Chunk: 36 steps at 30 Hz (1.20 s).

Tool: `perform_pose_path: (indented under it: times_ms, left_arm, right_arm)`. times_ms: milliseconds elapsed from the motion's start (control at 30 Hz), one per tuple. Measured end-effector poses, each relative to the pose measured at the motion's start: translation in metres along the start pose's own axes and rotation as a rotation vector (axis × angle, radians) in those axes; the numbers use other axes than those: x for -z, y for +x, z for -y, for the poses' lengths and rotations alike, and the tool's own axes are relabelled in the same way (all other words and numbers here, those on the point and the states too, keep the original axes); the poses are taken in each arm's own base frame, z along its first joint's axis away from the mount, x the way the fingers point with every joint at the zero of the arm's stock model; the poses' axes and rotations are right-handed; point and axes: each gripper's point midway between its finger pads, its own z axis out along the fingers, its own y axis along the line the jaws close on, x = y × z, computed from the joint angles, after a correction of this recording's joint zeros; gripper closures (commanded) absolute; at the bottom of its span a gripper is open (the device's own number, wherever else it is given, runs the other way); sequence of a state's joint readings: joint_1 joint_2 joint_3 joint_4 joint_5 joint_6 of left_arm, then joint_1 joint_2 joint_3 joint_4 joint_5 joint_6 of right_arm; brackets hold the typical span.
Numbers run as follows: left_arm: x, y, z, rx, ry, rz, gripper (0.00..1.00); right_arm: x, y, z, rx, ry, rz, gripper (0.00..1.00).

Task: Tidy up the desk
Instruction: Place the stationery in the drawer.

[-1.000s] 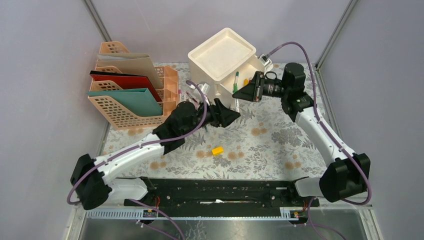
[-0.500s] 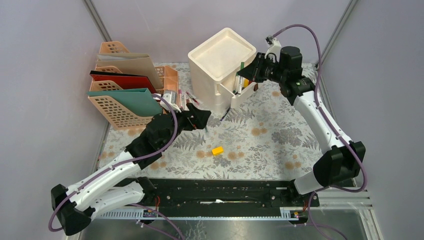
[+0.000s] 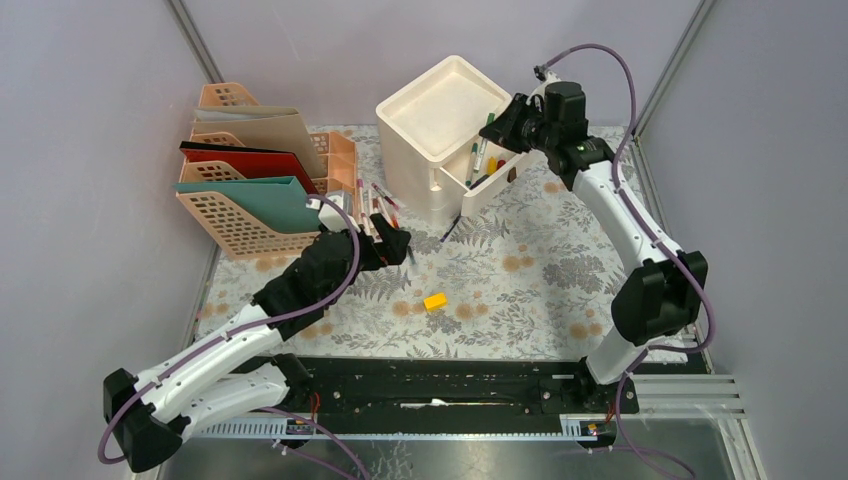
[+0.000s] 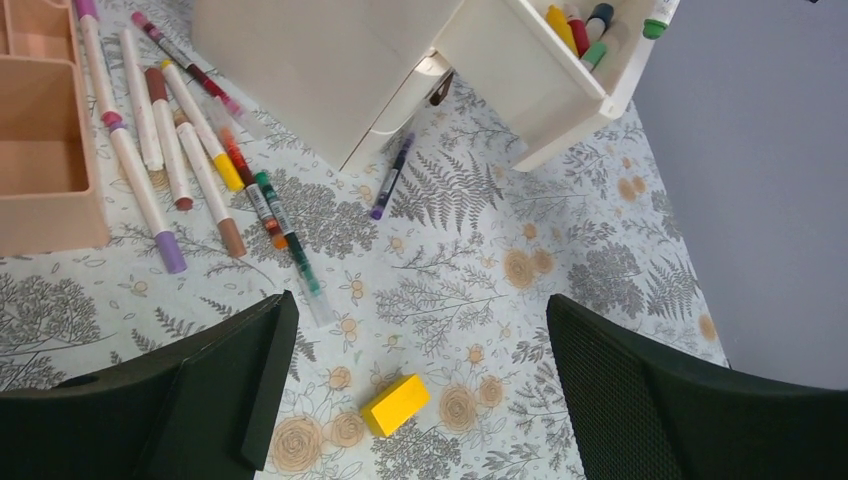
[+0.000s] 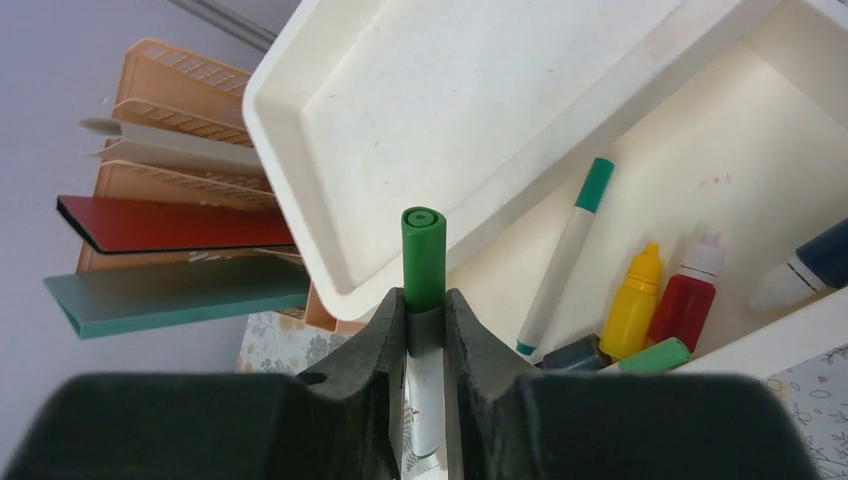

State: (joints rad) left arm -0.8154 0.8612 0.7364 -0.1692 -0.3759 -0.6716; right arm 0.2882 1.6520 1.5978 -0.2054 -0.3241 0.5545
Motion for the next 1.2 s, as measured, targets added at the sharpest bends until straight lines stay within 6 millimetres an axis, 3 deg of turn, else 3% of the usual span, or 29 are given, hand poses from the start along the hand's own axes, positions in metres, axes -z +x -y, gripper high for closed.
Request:
perform_pose_path:
  times_ms: [100,333,533,733,900,1067,1200]
  left_arm:
    - [0.001,0.003,-0.006,0.004,-0.02,-0.006,0.01]
    - [0.003,0.006,-0.015,0.015,-0.052,-0.002,0.01]
    - [0.002,0.008,-0.022,0.009,-0.081,-0.008,0.01]
    - [-0.006,0.017,-0.034,0.003,-0.13,-0.037,0.01]
    - [-0.019,0.025,-0.048,0.003,-0.182,-0.071,0.03]
    - [-0.035,0.03,-0.056,0.014,-0.224,-0.112,0.08]
    - [-0.051,0.028,-0.059,0.034,-0.247,-0.141,0.14]
  right_arm:
    - [-0.008,0.002,0.01,-0.012,0.037,-0.005,0.9]
    - [-0.019,0.007,0.028,-0.009,0.102,-0.022,0.36]
    - [-0.02,0.004,0.026,0.079,0.078,-0.032,0.01]
    - [-0.006,0.003,-0.001,0.241,-0.09,-0.075,0.01]
    - [0.033,-0.004,-0.022,0.334,-0.275,-0.09,0.0]
    - [0.083,-0.018,-0.016,0.385,-0.379,-0.075,0.01]
    - [0.104,-0.008,-0.006,0.437,-0.376,-0.092,0.01]
